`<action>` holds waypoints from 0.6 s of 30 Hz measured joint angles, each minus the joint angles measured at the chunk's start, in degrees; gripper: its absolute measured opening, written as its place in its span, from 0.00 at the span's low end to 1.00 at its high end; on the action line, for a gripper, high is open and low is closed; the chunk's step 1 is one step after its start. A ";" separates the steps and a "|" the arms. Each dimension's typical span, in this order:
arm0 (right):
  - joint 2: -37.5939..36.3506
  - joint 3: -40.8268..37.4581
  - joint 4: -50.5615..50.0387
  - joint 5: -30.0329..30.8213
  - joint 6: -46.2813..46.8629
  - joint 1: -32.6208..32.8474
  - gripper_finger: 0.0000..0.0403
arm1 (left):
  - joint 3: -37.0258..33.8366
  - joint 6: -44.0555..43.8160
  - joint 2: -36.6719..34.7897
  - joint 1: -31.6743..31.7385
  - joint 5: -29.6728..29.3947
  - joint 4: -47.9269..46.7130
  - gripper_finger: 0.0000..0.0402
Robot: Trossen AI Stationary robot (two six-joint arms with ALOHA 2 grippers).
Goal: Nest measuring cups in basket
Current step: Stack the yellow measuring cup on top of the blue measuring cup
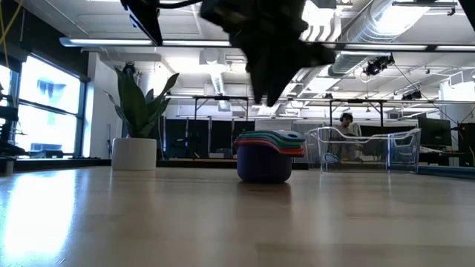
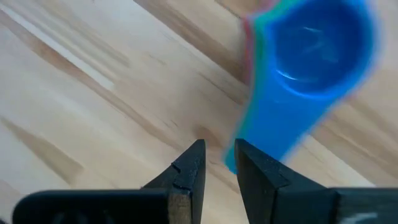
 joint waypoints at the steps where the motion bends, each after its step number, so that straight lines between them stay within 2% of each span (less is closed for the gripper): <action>1: 0.00 1.18 -3.11 0.87 0.03 0.42 0.19 | 0.00 0.00 0.00 -0.02 0.00 0.00 0.12; 6: -0.02 5.92 -16.23 5.09 1.45 3.17 0.19 | 0.00 0.00 0.00 0.00 0.01 0.00 0.12; 10: -0.11 6.49 -24.19 5.66 3.42 5.13 0.19 | 0.00 0.00 0.00 0.00 0.00 0.00 0.12; 13: -0.13 5.83 -27.22 4.50 4.75 6.40 0.19 | 0.00 0.02 0.00 0.00 0.01 0.00 0.12; 18: -1.97 1.08 -26.68 0.86 6.57 7.89 0.19 | 0.00 0.00 0.00 -0.02 0.00 0.04 0.12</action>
